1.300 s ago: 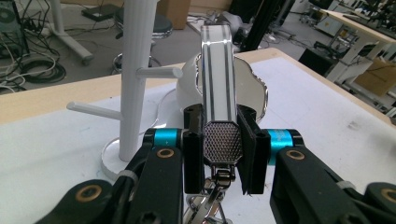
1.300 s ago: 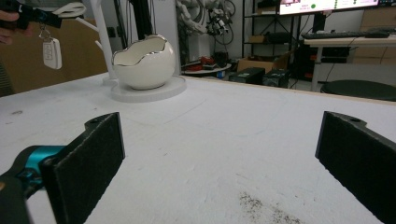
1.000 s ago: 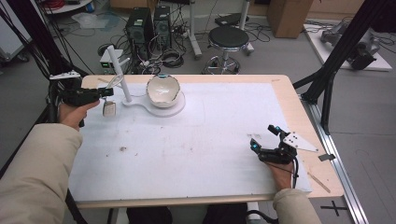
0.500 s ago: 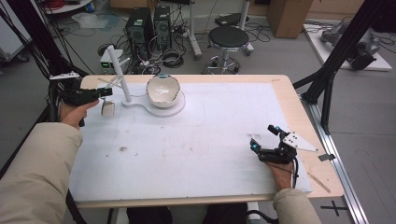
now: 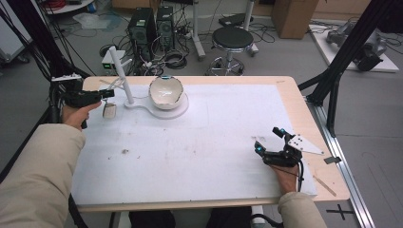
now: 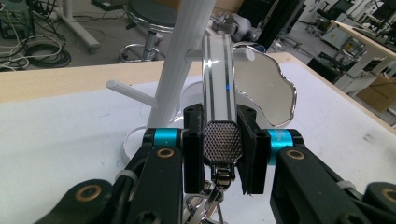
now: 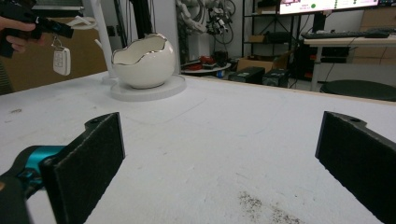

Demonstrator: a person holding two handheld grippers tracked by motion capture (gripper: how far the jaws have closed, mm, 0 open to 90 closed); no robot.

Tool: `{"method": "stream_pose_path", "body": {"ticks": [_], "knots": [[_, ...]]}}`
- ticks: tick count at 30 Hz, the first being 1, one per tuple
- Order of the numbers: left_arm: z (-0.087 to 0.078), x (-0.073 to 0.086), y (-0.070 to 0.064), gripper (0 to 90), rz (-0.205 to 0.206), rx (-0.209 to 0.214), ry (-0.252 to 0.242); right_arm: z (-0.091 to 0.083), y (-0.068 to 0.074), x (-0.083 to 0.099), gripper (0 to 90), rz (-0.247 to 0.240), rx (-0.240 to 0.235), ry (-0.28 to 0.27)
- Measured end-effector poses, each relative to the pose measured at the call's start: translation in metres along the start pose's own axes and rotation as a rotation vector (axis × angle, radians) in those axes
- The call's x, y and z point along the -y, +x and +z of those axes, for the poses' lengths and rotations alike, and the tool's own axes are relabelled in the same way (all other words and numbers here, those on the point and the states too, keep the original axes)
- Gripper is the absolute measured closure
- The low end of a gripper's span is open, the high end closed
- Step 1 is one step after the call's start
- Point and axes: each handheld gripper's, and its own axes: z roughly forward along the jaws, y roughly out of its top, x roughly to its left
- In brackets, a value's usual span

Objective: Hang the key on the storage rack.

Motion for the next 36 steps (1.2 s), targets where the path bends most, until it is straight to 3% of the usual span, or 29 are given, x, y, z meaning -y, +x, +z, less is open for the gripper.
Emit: {"method": "stream_pose_path", "body": {"ticks": [17, 25, 29, 31, 33, 36], "knots": [[0.002, 0.003, 0.001, 71.4, 0.023, -0.034, 0.018, 0.0, 0.0, 0.0, 0.4, 0.001, 0.007, 0.001], [-0.001, 0.005, -0.005, 48.2, 0.114, -0.085, -0.013, -0.001, 0.0, 0.0, 0.4, -0.002, 0.011, 0.002], [-0.008, 0.007, -0.008, 34.7, 0.155, -0.063, -0.057, -0.001, 0.0, 0.0, 0.4, -0.002, 0.011, 0.002], [-0.014, 0.009, -0.014, 24.9, 0.163, -0.081, -0.072, -0.001, 0.0, 0.0, 0.4, 0.001, 0.011, 0.003], [-0.019, 0.011, -0.02, 9.6, 0.18, -0.101, -0.065, -0.001, 0.0, 0.0, 0.4, 0.001, 0.012, 0.003], [-0.028, 0.017, -0.034, 4.8, 0.245, -0.086, -0.074, -0.001, 0.001, 0.0, 0.4, 0.0, 0.016, 0.002]]}}
